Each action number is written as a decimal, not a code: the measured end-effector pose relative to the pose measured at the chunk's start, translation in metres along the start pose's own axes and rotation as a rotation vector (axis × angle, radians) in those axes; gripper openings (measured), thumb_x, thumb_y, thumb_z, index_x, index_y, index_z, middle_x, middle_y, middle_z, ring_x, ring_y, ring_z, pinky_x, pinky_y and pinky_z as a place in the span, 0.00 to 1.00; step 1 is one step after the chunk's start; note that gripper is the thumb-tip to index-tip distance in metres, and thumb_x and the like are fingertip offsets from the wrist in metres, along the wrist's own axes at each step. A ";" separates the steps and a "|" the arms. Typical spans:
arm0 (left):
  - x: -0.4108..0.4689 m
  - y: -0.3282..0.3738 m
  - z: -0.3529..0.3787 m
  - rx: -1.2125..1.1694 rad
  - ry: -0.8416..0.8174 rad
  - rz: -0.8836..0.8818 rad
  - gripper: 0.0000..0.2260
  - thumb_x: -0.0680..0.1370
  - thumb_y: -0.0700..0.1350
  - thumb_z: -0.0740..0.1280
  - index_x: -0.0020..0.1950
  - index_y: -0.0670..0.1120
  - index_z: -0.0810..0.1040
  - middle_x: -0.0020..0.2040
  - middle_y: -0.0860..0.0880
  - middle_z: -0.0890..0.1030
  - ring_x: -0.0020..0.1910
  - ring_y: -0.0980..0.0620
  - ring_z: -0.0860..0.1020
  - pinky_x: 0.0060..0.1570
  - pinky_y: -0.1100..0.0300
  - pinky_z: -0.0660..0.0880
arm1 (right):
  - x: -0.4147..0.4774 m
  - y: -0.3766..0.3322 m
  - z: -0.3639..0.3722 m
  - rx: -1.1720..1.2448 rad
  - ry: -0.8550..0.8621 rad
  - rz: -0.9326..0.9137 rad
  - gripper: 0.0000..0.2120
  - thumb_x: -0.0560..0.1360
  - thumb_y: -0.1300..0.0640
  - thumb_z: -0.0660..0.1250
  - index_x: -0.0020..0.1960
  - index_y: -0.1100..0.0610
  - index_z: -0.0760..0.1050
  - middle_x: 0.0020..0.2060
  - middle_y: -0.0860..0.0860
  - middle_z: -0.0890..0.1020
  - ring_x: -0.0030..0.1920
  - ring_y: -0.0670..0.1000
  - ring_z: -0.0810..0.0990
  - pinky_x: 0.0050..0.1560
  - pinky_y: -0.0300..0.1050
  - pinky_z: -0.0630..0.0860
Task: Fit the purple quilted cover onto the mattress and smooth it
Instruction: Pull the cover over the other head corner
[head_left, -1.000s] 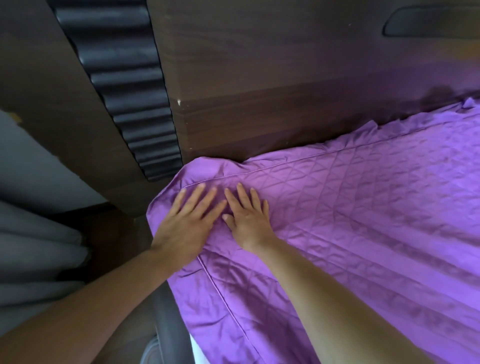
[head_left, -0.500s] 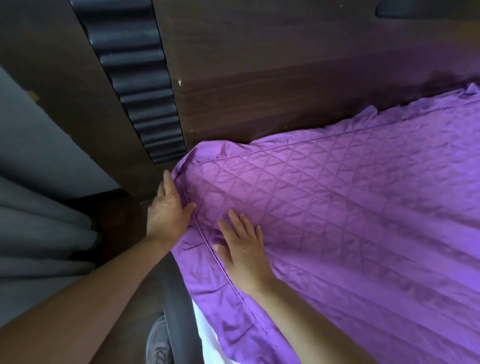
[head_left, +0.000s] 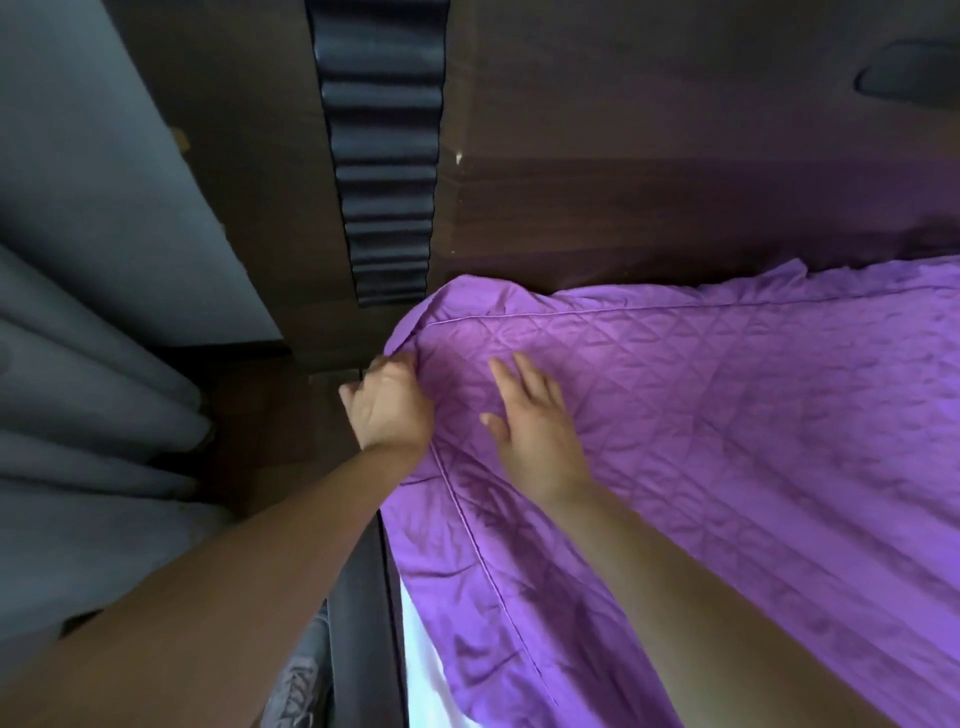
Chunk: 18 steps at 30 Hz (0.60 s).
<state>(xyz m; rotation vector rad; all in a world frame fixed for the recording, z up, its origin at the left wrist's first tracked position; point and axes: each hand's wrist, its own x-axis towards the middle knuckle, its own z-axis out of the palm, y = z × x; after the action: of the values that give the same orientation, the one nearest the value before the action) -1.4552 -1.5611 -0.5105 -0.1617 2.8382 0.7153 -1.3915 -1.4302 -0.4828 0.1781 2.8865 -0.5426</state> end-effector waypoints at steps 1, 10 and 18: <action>-0.002 -0.001 0.001 0.003 0.020 0.052 0.13 0.73 0.39 0.61 0.56 0.46 0.78 0.54 0.42 0.77 0.52 0.41 0.77 0.57 0.51 0.63 | 0.006 -0.003 -0.006 -0.019 0.026 -0.009 0.29 0.79 0.54 0.60 0.76 0.53 0.54 0.76 0.55 0.54 0.72 0.59 0.56 0.69 0.56 0.62; -0.049 -0.036 0.027 0.140 0.374 1.127 0.08 0.73 0.35 0.65 0.42 0.46 0.80 0.35 0.48 0.75 0.34 0.48 0.74 0.61 0.47 0.67 | 0.047 0.007 -0.034 -0.397 -0.015 -0.214 0.41 0.71 0.70 0.60 0.76 0.44 0.49 0.77 0.47 0.45 0.76 0.55 0.41 0.73 0.57 0.43; -0.034 -0.030 0.017 -0.215 -0.055 0.591 0.35 0.70 0.42 0.74 0.72 0.43 0.61 0.68 0.41 0.65 0.66 0.45 0.63 0.65 0.55 0.67 | 0.018 0.045 -0.006 -0.316 0.180 -0.218 0.38 0.55 0.69 0.69 0.64 0.56 0.67 0.46 0.54 0.80 0.51 0.59 0.76 0.60 0.52 0.60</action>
<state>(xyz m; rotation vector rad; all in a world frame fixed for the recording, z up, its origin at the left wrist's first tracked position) -1.4145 -1.5772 -0.5312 0.6798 2.7499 1.1108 -1.4035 -1.3852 -0.4971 -0.1441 3.1379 -0.0989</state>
